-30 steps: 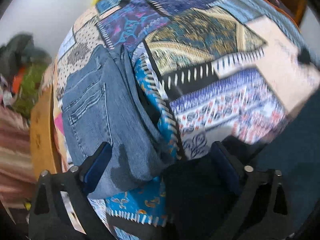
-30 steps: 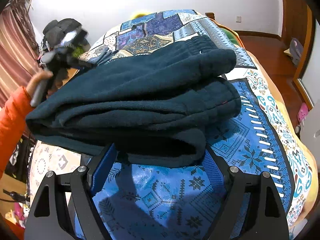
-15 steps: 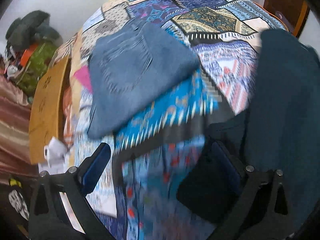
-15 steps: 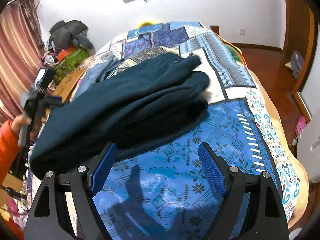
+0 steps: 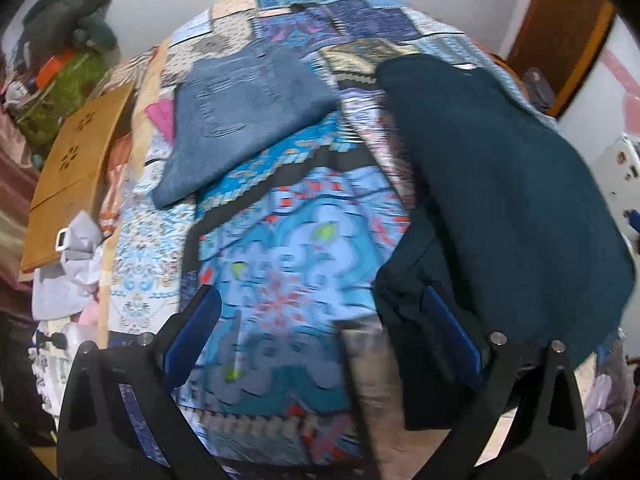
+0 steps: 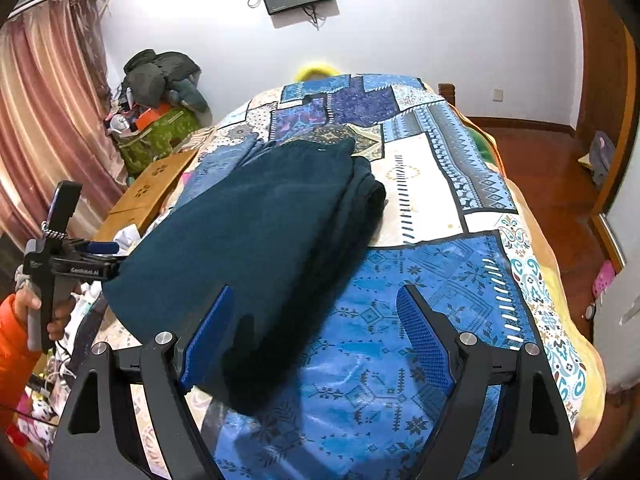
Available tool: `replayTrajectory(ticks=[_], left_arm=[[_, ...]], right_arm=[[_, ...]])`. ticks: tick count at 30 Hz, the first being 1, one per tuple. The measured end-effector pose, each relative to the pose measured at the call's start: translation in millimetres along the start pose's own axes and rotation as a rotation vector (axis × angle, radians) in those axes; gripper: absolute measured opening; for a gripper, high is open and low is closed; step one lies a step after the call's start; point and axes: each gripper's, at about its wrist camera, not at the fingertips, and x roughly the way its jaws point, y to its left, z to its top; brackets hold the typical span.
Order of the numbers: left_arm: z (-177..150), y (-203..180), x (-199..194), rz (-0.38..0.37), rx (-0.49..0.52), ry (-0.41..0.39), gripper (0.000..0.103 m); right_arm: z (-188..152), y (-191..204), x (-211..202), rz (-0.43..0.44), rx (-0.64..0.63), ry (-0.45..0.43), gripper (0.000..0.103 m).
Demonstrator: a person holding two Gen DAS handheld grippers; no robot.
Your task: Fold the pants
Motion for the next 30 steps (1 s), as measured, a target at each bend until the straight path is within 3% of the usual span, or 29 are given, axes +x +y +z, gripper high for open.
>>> replayTrajectory(ticks=[3,5,7,9,14,15,16,17,19,22,30], left_arm=[[-1,-18,-4,-0.062,0.038,-0.023,0.102],[-3,-28,-8,-0.03,0.061,-0.056,0.102],[-5,-35,-11,0.025,0.088,-0.1,0.102],[-7,-35,-12,0.048,0.093,-0.12,0.102],[-15,-19,-12,0.082,0.052,-0.12,0.099],[-16,-16,-11,0.095,0.05,-0.118,0.092],[-18,-13,-8,0.15,0.054,-0.099,0.086],[-19,-9,-5,0.158,0.052,-0.085,0.084],[-19,5,-5,0.095,-0.006,-0.068,0.084],[-14,17,-7,0.1,-0.049,-0.064,0.083],[21,-4,-21,0.103,0.026,-0.137,0.083]], right_arm=[[-1,0,7,0.001,-0.002,0.005,0.082],[-3,1,15,-0.015,-0.012,0.016,0.079],[-4,1,22,-0.023,-0.02,0.03,0.065],[-5,-2,30,-0.031,-0.018,0.051,0.045],[-8,-14,36,-0.031,0.003,0.073,0.02],[-8,-16,38,-0.039,-0.006,0.078,0.016],[-9,-16,38,-0.039,-0.007,0.084,0.016],[-10,-18,39,-0.036,-0.005,0.091,0.015],[-11,-20,41,-0.031,-0.005,0.099,0.015],[-10,-17,38,-0.04,-0.026,0.103,0.015],[12,-21,26,-0.031,-0.05,0.095,0.021]])
